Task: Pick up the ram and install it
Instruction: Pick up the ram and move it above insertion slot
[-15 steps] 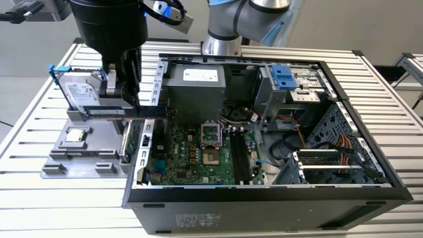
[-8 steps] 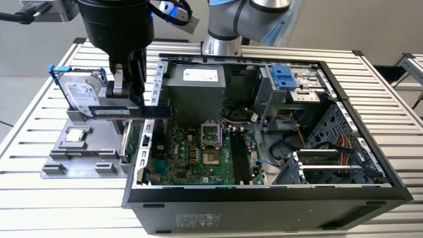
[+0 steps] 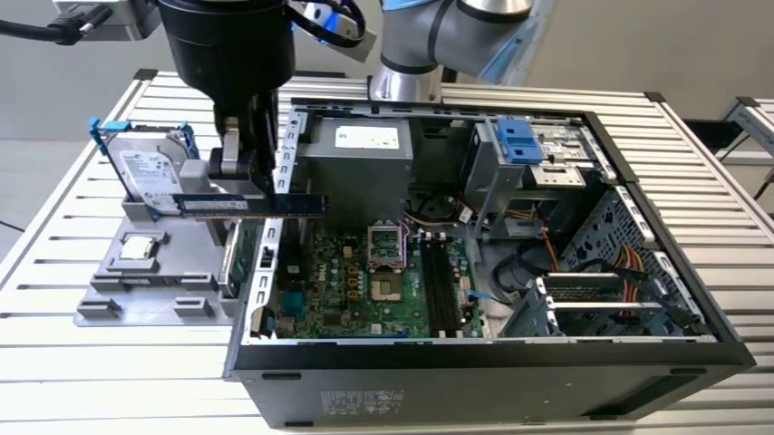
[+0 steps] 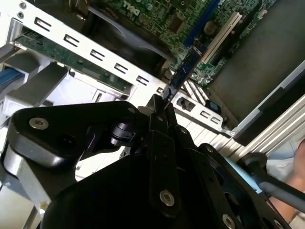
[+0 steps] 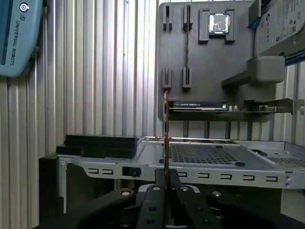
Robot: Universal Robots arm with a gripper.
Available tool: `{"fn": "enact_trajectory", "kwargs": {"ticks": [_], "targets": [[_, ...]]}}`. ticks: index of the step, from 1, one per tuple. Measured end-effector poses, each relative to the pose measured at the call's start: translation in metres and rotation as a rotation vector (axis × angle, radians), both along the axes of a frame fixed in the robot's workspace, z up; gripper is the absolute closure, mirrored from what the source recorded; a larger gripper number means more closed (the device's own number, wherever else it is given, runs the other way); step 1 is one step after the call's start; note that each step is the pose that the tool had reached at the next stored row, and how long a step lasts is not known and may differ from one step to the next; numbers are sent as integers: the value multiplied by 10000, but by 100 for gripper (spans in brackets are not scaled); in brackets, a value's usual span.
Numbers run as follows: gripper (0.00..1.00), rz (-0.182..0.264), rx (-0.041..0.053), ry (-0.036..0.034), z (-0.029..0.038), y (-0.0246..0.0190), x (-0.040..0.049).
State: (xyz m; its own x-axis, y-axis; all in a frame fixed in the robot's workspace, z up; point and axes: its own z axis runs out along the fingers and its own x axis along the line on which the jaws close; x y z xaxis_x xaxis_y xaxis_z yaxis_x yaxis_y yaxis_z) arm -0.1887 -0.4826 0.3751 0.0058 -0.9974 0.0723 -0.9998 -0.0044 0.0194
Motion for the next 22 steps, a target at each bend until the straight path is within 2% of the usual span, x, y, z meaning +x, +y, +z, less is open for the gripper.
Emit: {"fn": "enact_trajectory", "kwargs": {"ticks": [22], "targets": [[100, 6, 1, -1, 0, 0, 214]]}}
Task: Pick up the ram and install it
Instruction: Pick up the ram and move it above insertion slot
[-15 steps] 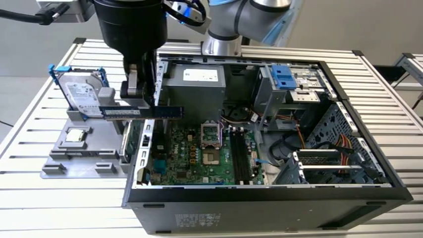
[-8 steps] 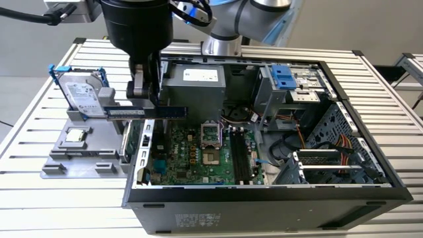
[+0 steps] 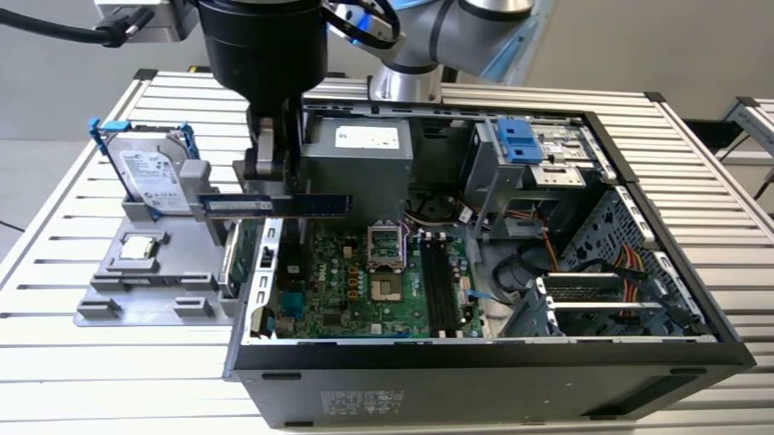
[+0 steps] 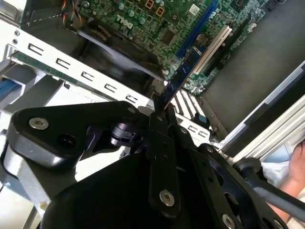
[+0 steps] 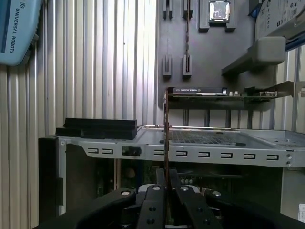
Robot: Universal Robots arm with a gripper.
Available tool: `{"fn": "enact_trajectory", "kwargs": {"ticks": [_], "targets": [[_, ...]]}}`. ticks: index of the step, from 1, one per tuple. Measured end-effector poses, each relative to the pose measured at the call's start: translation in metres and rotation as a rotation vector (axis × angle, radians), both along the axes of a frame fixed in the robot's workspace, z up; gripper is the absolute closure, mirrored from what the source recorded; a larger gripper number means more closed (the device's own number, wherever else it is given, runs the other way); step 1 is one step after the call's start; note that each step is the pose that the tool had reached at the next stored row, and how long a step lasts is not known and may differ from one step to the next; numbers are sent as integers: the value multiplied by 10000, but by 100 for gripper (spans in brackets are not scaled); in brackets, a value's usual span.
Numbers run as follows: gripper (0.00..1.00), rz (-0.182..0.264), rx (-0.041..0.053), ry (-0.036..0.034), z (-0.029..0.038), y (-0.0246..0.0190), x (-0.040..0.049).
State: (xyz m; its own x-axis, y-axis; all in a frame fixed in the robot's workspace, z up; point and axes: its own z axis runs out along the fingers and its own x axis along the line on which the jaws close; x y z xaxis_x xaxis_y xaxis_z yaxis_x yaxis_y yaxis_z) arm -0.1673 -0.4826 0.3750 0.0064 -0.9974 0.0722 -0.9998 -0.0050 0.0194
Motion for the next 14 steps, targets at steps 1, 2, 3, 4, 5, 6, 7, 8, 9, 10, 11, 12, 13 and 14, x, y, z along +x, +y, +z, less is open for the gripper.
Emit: {"fn": "enact_trajectory", "kwargs": {"ticks": [1, 2, 3, 4, 5, 6, 7, 8, 9, 10, 11, 12, 13, 14], "targets": [[100, 0, 0, 0, 0, 0, 9], [100, 0, -1, 0, 0, 0, 19], [100, 1, -1, 1, 0, 0, 29], [100, 1, -1, 0, 0, 0, 38], [100, 1, 0, 0, 0, 0, 48], [100, 1, 0, 1, 0, 0, 58], [100, 2, -1, 1, 0, 0, 67], [100, 1, 0, 0, 0, 0, 77], [100, 2, 0, 0, 0, 0, 87], [100, 2, 0, 0, 0, 0, 97], [100, 3, 0, 0, 0, 0, 107], [100, 2, 0, 0, 0, 0, 117], [100, 3, -1, 0, 0, 0, 128], [100, 2, 0, 0, 0, 0, 137]]}}
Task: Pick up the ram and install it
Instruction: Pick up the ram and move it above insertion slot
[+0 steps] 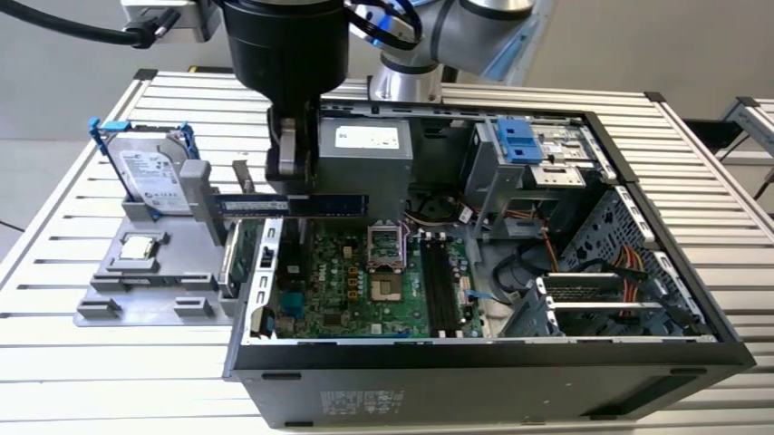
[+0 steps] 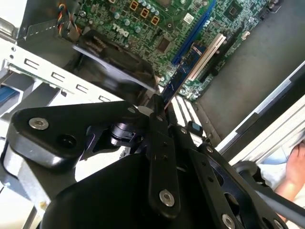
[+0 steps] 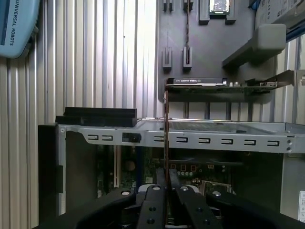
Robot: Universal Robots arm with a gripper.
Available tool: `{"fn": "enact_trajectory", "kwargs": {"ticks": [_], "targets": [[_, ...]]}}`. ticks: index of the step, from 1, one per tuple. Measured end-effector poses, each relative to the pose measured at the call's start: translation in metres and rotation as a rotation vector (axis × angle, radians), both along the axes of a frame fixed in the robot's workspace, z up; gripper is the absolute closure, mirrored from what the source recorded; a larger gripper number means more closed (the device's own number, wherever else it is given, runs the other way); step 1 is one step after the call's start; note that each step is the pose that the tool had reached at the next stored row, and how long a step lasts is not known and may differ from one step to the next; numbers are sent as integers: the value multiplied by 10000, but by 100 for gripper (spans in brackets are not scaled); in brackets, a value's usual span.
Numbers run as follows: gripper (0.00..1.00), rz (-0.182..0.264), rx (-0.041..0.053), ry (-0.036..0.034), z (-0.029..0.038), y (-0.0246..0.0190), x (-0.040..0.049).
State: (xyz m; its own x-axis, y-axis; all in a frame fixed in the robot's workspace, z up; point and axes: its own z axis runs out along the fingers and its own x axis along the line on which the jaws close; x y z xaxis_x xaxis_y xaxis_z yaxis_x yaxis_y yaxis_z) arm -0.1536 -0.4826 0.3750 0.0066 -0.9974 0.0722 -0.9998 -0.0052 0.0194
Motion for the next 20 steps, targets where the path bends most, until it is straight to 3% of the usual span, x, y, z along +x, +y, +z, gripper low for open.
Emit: {"fn": "enact_trajectory", "kwargs": {"ticks": [20], "targets": [[100, 2, -1, 2, 0, 0, 209]]}}
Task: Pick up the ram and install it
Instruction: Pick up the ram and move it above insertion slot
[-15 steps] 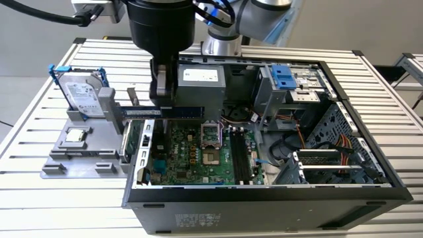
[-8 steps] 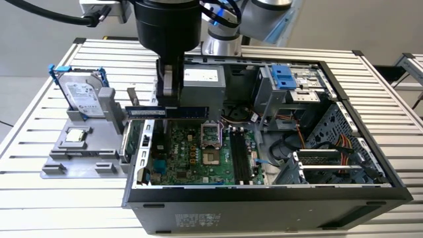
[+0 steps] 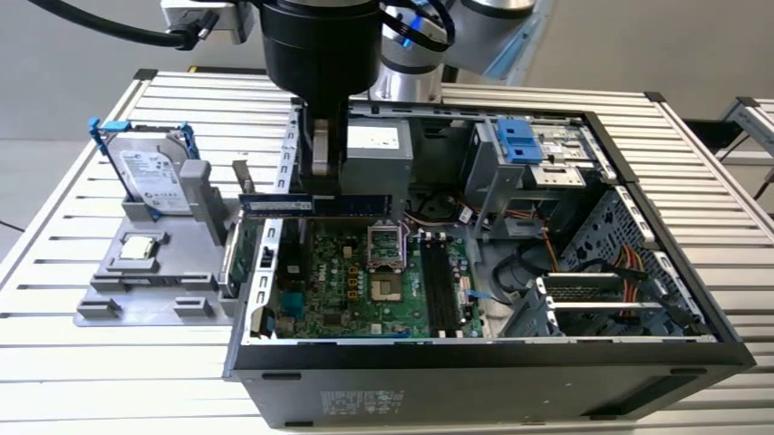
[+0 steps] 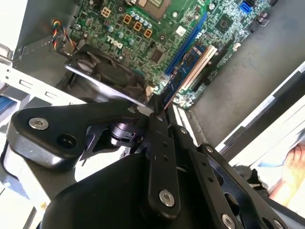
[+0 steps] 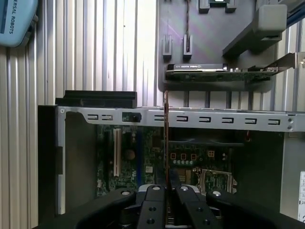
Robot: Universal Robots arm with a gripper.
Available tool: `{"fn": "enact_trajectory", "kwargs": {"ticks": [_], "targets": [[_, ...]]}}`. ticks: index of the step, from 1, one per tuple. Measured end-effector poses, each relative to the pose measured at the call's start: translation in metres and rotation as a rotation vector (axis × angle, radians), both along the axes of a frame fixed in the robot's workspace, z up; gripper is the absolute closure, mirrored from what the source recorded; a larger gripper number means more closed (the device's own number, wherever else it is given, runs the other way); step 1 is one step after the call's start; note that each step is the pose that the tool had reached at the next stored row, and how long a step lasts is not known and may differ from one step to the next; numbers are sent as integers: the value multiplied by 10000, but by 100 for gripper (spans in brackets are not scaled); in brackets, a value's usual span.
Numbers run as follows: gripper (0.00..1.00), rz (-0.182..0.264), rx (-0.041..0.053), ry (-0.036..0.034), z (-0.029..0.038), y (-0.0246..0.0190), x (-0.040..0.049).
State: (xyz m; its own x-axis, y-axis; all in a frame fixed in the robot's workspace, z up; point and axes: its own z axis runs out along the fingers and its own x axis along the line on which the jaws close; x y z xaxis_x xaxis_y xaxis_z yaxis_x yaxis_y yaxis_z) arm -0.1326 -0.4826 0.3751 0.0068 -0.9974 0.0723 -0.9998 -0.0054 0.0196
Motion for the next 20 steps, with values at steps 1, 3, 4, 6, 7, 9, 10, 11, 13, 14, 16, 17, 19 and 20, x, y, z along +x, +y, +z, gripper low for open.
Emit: {"fn": "enact_trajectory", "kwargs": {"ticks": [1, 3, 4, 6, 7, 9, 10, 11, 13, 14, 16, 17, 19, 20], "targets": [[100, 0, 0, 0, 0, 0, 10], [100, 0, 1, 0, 0, 0, 31], [100, 0, 1, 0, 0, 0, 41], [100, 1, 1, 0, 0, 0, 61], [100, 1, 1, 0, 0, 0, 71], [100, 1, 1, 0, 0, 0, 91], [100, 1, 1, 0, 0, 0, 101], [100, 0, 0, 0, 0, 0, 109], [100, 1, 1, 0, 0, 0, 128], [100, 0, 1, 0, 0, 0, 137], [100, 0, 0, 0, 0, 0, 155], [100, 1, 1, 0, -1, 0, 165], [100, 0, 1, 0, 0, 0, 184], [100, 1, 0, 0, 0, 0, 194]]}}
